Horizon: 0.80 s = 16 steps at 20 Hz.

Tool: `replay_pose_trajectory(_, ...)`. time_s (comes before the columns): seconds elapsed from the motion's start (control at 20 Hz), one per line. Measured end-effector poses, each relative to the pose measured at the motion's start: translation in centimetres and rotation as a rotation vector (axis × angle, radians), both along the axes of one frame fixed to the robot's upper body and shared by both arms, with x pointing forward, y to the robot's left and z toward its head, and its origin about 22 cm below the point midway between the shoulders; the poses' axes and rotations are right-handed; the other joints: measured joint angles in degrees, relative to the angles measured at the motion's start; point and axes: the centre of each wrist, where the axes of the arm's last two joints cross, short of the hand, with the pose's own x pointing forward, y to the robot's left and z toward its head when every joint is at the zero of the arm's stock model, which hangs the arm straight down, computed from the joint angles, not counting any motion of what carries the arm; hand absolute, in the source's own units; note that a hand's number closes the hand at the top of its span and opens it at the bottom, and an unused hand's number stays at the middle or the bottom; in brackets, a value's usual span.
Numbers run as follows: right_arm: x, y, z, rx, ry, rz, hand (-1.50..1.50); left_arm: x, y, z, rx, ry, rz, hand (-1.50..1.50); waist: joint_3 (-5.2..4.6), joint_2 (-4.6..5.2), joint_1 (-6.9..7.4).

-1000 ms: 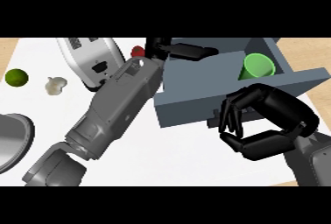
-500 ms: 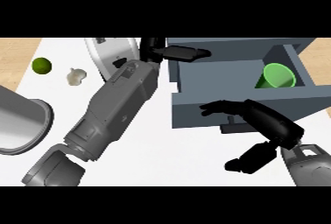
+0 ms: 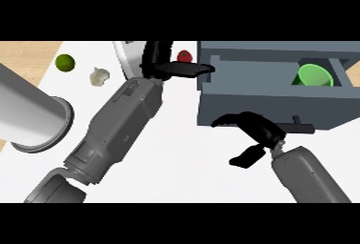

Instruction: Pick up the cup, place it into the drawer and close the drawer

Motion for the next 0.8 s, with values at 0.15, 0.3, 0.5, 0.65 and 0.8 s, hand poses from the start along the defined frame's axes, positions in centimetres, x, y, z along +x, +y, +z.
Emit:
replay_pose_trajectory(0.15,2.0,-0.8,-1.8,-0.027,0.001,-0.039,1.50,-0.3,0.9,-0.5,-0.019,-0.004,-0.001,-1.50,0.05,0.09,1.57)
replay_pose_trajectory(0.3,3.8,-1.5,-2.4,-0.018,-0.039,-0.064,1.50,-0.4,2.1,-0.8,-0.029,0.001,-0.008,-1.50,-0.11,-0.05,2.75)
replay_pose_trajectory(0.5,6.2,-3.2,-1.8,0.039,-0.089,-0.129,1.50,-0.6,3.5,-0.6,-0.039,-0.003,-0.022,-1.50,0.06,0.34,4.27)
replay_pose_trajectory(0.65,8.0,-4.6,-0.4,0.080,-0.135,-0.189,1.50,-0.9,4.5,-1.2,-0.038,0.004,-0.033,-1.50,0.15,0.74,5.29)
replay_pose_trajectory(0.8,8.8,-5.3,0.2,0.123,-0.132,-0.218,1.50,-1.0,5.6,-1.4,-0.038,0.004,-0.042,-1.50,0.25,0.89,5.99)
